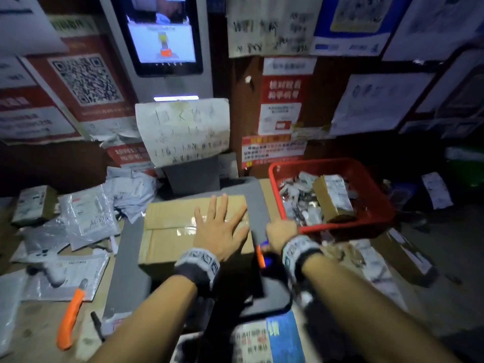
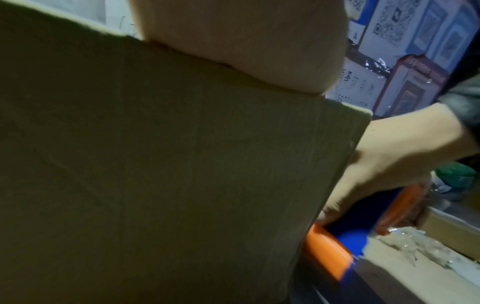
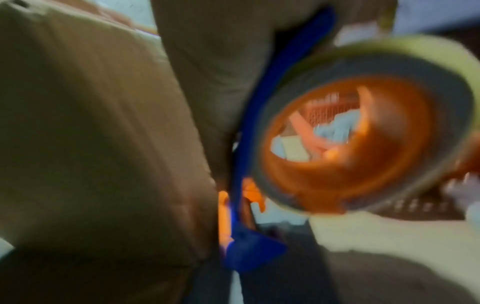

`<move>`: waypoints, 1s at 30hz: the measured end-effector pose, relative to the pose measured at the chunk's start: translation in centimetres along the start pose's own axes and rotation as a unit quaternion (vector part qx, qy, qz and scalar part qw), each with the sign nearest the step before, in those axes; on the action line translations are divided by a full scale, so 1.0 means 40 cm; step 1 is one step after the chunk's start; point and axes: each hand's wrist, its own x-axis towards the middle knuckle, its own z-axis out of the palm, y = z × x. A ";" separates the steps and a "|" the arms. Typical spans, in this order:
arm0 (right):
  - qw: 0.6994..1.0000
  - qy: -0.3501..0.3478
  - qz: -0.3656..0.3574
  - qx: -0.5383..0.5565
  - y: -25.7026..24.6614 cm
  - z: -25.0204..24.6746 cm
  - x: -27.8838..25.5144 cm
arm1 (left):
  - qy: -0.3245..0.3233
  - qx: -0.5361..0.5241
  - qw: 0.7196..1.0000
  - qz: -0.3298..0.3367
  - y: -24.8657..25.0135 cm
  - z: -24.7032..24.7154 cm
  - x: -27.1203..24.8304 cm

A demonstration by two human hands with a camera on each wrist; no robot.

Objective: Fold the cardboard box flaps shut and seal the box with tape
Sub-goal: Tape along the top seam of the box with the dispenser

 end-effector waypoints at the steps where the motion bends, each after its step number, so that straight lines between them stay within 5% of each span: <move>1: 0.997 -0.039 -0.059 -0.029 -0.009 0.025 -0.003 | -0.006 -0.004 1.000 -0.006 -0.002 -0.004 0.003; 3: 0.994 -0.015 -0.104 0.015 -0.013 0.045 0.008 | -0.026 -0.002 1.000 0.004 0.001 -0.011 0.006; 10: 0.996 0.013 -0.029 0.081 0.012 0.035 0.038 | -0.039 -0.087 0.995 0.012 -0.016 -0.044 0.030; 13: 0.986 0.005 -0.002 0.164 0.040 0.011 0.048 | 0.045 -0.191 0.980 -0.038 -0.074 -0.090 0.049; 16: 0.974 0.001 -0.022 0.227 0.057 0.001 0.049 | 0.089 -0.154 0.981 -0.080 -0.164 -0.091 0.026; 19: 0.963 0.008 -0.003 0.271 0.036 -0.019 0.036 | 0.077 -0.101 0.973 -0.191 -0.230 -0.090 -0.013; 22: 0.939 0.068 0.041 0.335 -0.017 -0.033 0.008 | 0.002 -0.160 0.931 -0.328 -0.266 -0.100 -0.036; 25: 0.935 0.090 0.076 0.335 -0.102 -0.043 -0.009 | -0.019 -0.206 0.916 -0.344 -0.277 -0.095 -0.051; 30: 0.958 0.102 0.089 0.253 -0.183 -0.050 -0.017 | 0.007 -0.163 0.929 -0.332 -0.286 -0.068 -0.063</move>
